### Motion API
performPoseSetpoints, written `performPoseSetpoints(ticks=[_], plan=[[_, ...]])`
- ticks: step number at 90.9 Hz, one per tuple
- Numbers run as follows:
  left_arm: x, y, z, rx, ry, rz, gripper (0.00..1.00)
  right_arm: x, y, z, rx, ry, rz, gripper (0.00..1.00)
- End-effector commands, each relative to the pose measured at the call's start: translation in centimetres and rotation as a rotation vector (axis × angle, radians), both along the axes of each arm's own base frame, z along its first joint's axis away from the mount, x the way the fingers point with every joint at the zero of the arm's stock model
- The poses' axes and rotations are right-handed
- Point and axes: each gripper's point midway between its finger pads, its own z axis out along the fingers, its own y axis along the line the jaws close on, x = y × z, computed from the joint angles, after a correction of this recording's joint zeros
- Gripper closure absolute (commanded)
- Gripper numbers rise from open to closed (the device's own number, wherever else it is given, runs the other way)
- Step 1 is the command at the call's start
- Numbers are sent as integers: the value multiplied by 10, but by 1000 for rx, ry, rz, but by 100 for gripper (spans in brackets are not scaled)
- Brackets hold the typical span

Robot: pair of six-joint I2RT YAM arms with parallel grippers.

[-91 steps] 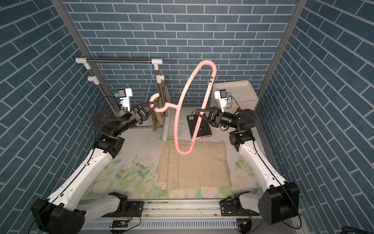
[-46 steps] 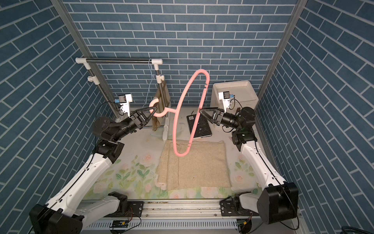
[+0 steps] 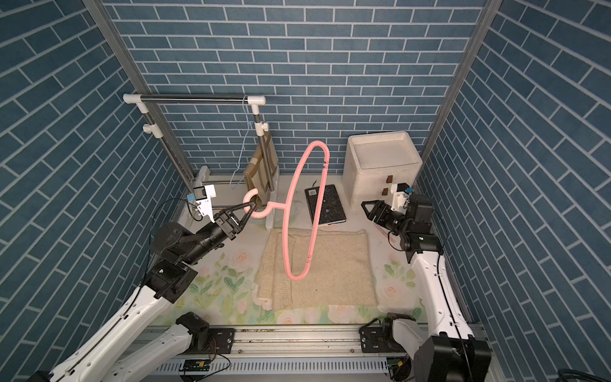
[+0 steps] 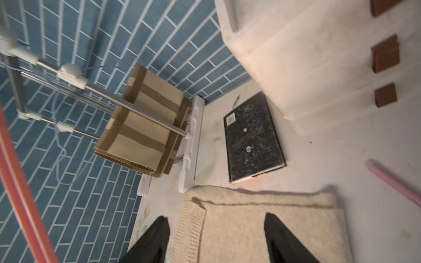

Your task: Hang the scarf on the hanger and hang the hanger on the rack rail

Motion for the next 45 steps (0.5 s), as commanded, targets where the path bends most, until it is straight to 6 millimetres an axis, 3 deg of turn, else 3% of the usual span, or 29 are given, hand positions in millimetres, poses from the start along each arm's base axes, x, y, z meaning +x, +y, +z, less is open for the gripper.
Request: performPoseSetpoints(ticks=[1,21,27,45], plan=[[0,-2,-27,25,52,81,100,-18,-21,-49,-137,131,-75,29],[-20,-26,-85,74,152,111,100,-35,-31,-102,-212,276,-106,32],[-25,-26,-94,72,162,148,100,-41,-31,-115,-226,302,-112,32],[-26,-16,-149,145,236,222,100,-56,-29,-151,-244,380,-122,30]])
